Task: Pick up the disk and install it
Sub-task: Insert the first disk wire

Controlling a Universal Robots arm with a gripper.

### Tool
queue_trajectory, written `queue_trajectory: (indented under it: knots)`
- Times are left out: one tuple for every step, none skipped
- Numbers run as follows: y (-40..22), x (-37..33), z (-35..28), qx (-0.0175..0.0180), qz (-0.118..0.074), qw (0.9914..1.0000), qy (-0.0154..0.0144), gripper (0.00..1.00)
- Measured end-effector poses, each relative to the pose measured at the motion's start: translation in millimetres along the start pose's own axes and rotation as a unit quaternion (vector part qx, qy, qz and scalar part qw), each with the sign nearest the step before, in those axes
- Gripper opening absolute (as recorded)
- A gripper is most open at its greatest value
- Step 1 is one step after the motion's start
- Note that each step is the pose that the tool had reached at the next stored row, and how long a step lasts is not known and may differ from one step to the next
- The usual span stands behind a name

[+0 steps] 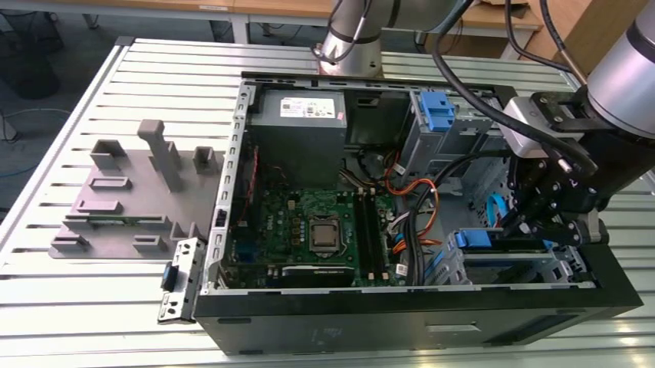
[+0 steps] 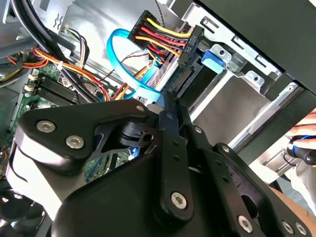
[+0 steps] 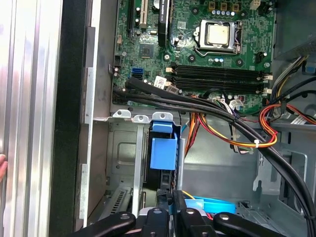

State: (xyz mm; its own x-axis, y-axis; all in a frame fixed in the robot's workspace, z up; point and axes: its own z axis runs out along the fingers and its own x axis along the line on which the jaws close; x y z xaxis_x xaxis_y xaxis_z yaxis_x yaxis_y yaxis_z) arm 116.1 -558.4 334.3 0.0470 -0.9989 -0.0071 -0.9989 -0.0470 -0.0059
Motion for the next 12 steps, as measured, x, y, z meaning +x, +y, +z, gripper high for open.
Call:
queue_trajectory:
  knots:
    - [0.0,0.0,0.8,0.0,0.0,1.0,-0.0003,0.16]
    - [0.0,0.0,1.6,0.0,0.0,1.0,-0.0002,0.16]
    - [0.0,0.0,1.8,0.0,0.0,1.0,-0.0001,0.16]
    - [0.0,0.0,1.8,0.0,0.0,1.0,0.0,0.16]
    - [0.0,0.0,1.8,0.0,0.0,1.0,0.0,0.16]
    - [0.0,0.0,1.8,0.0,0.0,1.0,0.0,0.16]
    - [0.0,0.0,1.9,0.0,0.0,1.0,0.0,0.16]
    - [0.0,0.0,1.9,0.0,0.0,1.0,0.0,0.16]
    - [0.0,0.0,2.4,0.0,0.0,1.0,-0.0001,0.16]
    - [0.0,0.0,3.2,0.0,0.0,1.0,-0.0003,0.16]
    - [0.0,0.0,3.6,0.0,0.0,1.0,0.0,0.16]
    - [0.0,0.1,3.8,0.0,0.0,1.0,0.0001,0.16]
